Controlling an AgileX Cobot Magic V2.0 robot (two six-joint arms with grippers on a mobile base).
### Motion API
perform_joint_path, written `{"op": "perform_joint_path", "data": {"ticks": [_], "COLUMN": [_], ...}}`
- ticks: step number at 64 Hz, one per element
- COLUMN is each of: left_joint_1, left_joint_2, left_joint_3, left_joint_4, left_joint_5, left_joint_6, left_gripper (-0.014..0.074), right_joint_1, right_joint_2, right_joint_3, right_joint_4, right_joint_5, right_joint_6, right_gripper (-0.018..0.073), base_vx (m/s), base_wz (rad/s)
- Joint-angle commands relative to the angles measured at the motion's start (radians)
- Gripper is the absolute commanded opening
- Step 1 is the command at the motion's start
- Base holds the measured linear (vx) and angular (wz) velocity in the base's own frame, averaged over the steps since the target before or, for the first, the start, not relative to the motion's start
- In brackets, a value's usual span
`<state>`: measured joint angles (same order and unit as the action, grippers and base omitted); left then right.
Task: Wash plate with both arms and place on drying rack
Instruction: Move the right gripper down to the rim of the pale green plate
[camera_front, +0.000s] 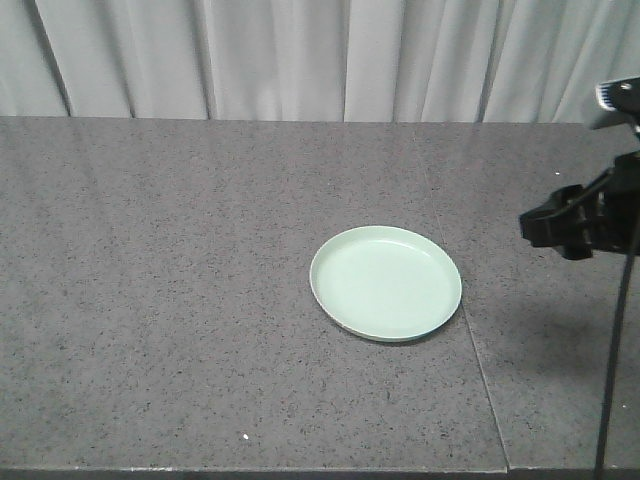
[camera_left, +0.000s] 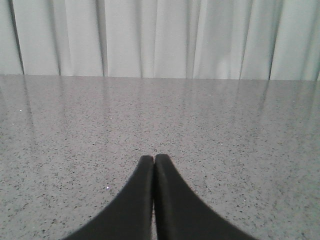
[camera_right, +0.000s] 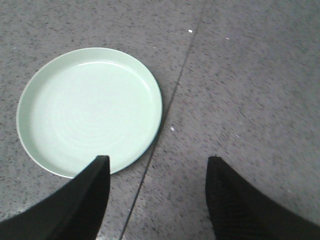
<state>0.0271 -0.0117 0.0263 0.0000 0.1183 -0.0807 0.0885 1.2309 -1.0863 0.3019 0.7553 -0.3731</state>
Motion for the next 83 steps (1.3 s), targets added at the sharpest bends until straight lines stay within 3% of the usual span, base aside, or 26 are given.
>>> {"op": "perform_joint_path", "data": {"ticks": [1,8,19,51,83], "left_joint_1": [0.000,0.000,0.000,0.000,0.000], "left_joint_2": [-0.016,-0.016,-0.016,-0.016,-0.016], "left_joint_3": [0.016,0.016,0.016,0.016,0.016], "left_joint_4": [-0.006,-0.006,-0.006,-0.006,-0.006], "left_joint_5": [-0.070,-0.070,-0.070,-0.070,-0.070], "left_joint_6": [-0.005,-0.005,-0.005,-0.005,-0.005], "left_gripper": [-0.0006,-0.0006,-0.0006,-0.0006,-0.0006], "right_joint_1": [0.061,0.101,0.124,0.123,0.123], "right_joint_2": [0.052,0.144,0.295,0.589,0.736], "right_joint_3": [-0.088,-0.156,-0.256,-0.457,-0.583], "right_joint_4": [-0.023,-0.101,-0.223,-0.226,-0.252], "right_joint_5": [-0.036,-0.012,0.066,0.192,0.314], "right_joint_6": [0.035,0.155,0.256,0.277,0.329], "right_gripper": [0.0421,0.0421,0.0421,0.0421,0.0417], "base_vx": [0.00,0.00,0.00,0.00,0.00], "base_wz": [0.00,0.00,0.00,0.00,0.00]}}
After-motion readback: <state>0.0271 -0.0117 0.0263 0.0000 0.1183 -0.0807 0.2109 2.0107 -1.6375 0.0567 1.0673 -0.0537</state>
